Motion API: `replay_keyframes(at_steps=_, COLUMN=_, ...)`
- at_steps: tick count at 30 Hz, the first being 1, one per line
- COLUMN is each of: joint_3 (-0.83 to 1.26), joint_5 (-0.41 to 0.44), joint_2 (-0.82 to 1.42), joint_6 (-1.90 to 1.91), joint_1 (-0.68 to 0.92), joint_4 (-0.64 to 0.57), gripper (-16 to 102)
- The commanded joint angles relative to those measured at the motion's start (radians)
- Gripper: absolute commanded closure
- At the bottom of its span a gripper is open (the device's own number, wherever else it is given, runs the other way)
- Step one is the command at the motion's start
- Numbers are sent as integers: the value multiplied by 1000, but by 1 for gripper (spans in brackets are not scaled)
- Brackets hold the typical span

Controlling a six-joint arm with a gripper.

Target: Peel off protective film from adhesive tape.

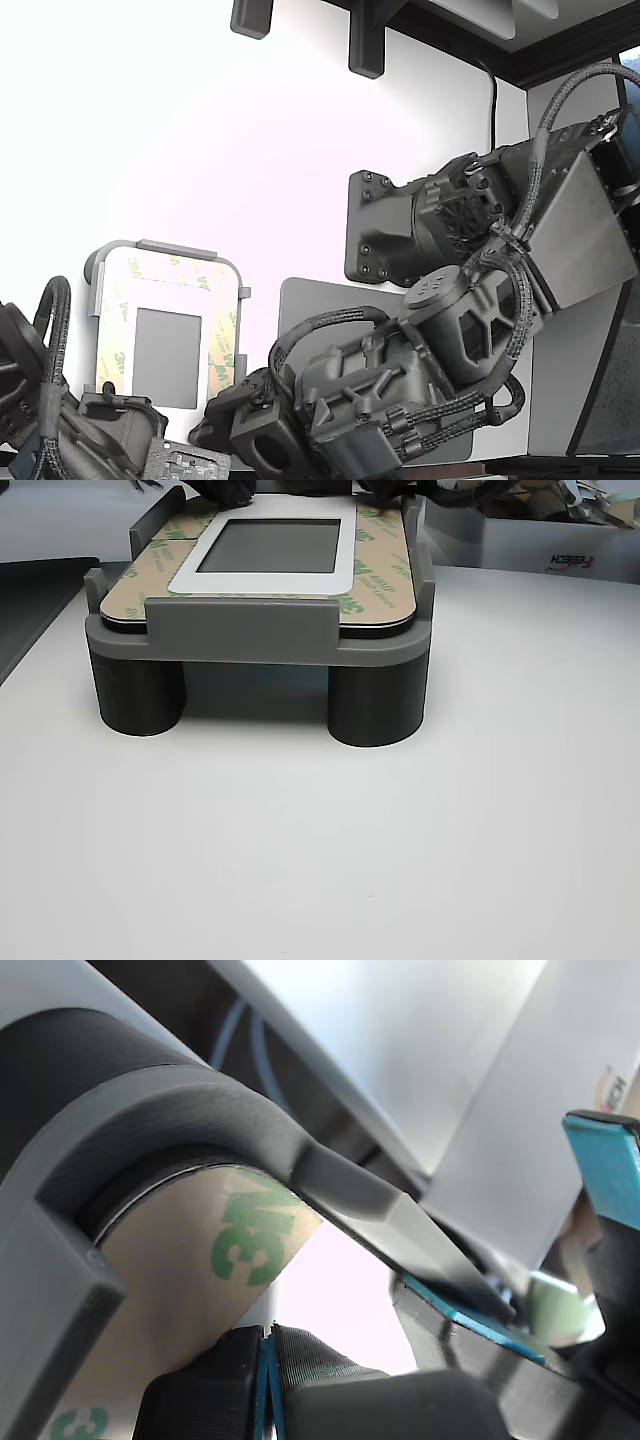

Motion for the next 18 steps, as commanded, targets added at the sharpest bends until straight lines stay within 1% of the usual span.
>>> replay_keyframes(at_steps=1, joint_3=-17, joint_5=2, joint_2=32, joint_6=2, joint_1=-5, joint_4=-3, gripper=97)
replay_keyframes(at_steps=18, joint_3=-6, joint_5=9, joint_2=51, joint_6=-5, joint_1=-3, joint_4=6, gripper=97)
